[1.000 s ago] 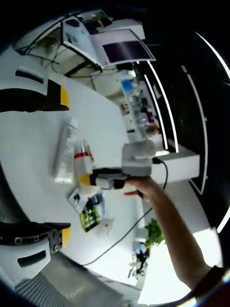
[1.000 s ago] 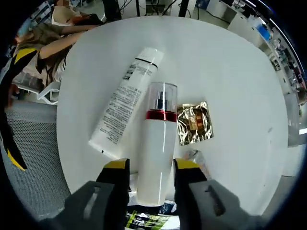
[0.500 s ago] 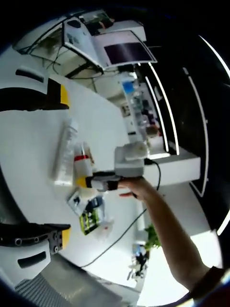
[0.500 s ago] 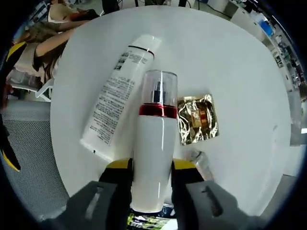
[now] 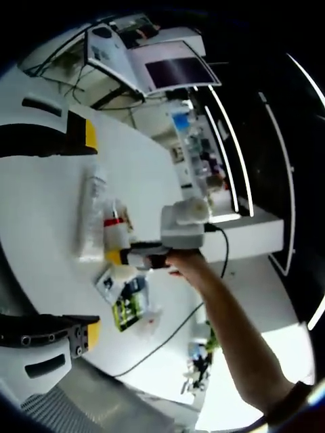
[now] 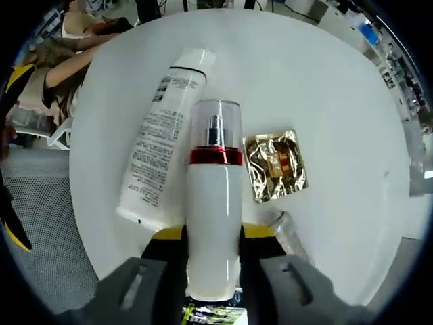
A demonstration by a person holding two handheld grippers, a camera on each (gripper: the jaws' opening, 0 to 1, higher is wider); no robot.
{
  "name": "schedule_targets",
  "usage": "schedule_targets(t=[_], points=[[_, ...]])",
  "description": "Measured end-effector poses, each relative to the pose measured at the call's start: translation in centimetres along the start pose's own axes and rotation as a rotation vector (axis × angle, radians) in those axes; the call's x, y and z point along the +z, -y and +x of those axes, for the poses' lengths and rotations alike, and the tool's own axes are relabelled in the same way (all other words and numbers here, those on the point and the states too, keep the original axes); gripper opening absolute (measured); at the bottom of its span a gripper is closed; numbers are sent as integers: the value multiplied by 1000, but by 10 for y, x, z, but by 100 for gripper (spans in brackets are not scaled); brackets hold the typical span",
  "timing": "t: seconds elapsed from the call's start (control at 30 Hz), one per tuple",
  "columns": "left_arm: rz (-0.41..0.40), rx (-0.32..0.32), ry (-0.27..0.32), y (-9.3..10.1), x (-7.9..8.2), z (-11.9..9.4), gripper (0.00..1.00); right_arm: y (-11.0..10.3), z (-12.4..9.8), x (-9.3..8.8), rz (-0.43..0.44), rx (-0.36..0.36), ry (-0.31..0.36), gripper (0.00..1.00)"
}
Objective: Arrange the skincare products in the storage area until every visible bottle or jar stands upright without overlapping.
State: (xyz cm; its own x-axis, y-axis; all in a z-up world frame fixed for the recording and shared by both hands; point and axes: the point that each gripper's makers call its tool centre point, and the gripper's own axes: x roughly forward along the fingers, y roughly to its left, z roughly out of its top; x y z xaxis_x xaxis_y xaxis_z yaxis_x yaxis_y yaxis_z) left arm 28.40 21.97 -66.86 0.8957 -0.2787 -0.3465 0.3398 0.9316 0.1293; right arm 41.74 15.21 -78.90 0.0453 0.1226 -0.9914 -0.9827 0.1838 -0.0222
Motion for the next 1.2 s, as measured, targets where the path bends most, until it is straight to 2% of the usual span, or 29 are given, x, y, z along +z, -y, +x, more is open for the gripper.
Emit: schedule_targets(t=[0.1,0.2,0.3,0.37,0.4,0.43,0.6,0.73,0.77,0.83,0.93,0.97,1.0,1.1,1.13,1.2], points=[[8,-12,-12,2,-2,1,96,-3,-1,-2,-3,-7,1,27],[22,-13,-15,2,-2,0,96,0,-2,-1,5,-11,59,26],[7,-16,-10,2,0,1,97,2,-2,-1,40,-13,81,26],[6,-18,-13,3,-1,1,97,-5,-5,0,141,47,121,26],[4,-19,-17,3,-1,1,97,-3,-6,5,215,103,166,26],[3,-17,-21,2,-2,1,97,0,-7,8,264,129,192,26],[-50,-2,-11,-5,0,0,97,6,-16,3,452,204,281,26],[-62,-9,-44,-6,-5,-1,97,6,-24,-3,629,289,396,26],[-85,-36,-46,-3,-4,-1,97,5,-27,-4,673,321,439,26],[-132,-71,-35,1,2,1,97,6,-32,-6,747,368,514,26],[-150,-67,-27,-3,13,4,94,5,-42,-10,836,421,616,26],[-155,-62,-26,-5,16,6,93,5,-47,-11,837,436,672,26],[-161,-61,-18,-7,20,7,92,5,-48,-12,846,441,685,26],[-238,-137,28,2,38,14,88,0,-59,-19,893,486,752,26],[-283,-188,54,8,47,16,84,0,-65,-22,909,496,788,26],[-377,-252,63,17,55,21,80,-2,-74,-28,928,515,851,26]])
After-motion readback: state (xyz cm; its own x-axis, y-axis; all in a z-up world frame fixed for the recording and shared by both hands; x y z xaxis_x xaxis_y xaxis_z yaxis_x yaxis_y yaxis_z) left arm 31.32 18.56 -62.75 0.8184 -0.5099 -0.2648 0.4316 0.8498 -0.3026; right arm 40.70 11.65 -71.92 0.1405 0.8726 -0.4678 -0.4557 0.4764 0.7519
